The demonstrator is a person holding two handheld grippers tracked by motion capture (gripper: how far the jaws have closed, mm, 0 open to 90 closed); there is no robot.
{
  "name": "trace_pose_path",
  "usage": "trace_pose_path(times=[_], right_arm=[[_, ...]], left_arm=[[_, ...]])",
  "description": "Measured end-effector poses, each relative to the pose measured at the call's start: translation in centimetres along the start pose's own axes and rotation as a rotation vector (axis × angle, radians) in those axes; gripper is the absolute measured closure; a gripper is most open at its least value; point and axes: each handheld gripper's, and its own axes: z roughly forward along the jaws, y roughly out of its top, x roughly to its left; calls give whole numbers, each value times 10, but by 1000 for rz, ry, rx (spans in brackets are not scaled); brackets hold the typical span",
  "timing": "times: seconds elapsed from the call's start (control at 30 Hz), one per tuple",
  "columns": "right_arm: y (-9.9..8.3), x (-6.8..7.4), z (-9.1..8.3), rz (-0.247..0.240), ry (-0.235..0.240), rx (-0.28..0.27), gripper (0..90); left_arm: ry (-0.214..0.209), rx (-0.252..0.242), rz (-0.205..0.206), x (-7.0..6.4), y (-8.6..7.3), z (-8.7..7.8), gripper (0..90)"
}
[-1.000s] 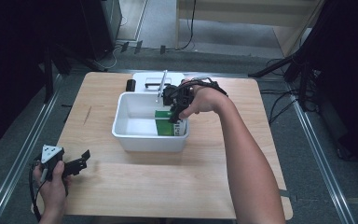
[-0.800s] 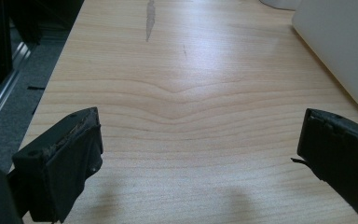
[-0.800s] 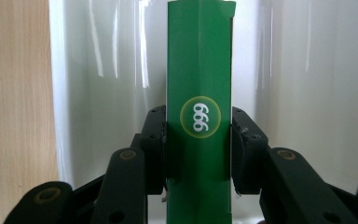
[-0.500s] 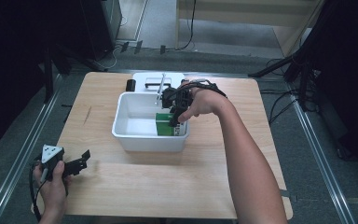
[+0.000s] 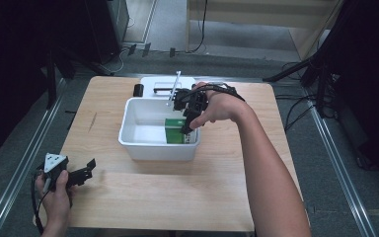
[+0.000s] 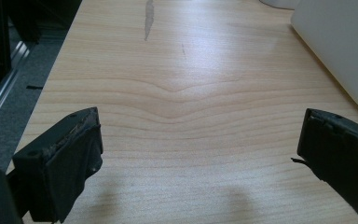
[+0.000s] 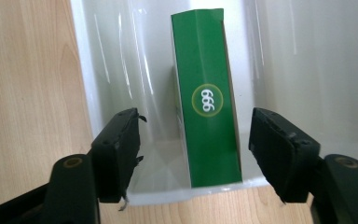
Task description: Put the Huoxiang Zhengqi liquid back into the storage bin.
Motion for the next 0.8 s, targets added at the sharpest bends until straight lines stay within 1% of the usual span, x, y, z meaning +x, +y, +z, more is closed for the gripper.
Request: trace_pose_path(times=[0.2,0.27,0.4,0.43,0.63,0.8], right_arm=[[-11,3,-12,25,-26,-13,311],[-17,3,-15,40,-32,-13,311],[-31,3,-20,66,-49,-32,310],[-36,3,-22,82,-52,-39,310],[-58,4,-28,138,-70,-73,309],[-78,7,-29,194,-86,-100,297]], left_arm=[[2,1,1,0,0,0,9],[3,1,1,-1,0,0,9],[4,1,4,-1,0,0,9],[5,0,4,-1,0,0,9],[10,2,11,-1,0,0,9],[12,2,14,-2,0,0,9]])
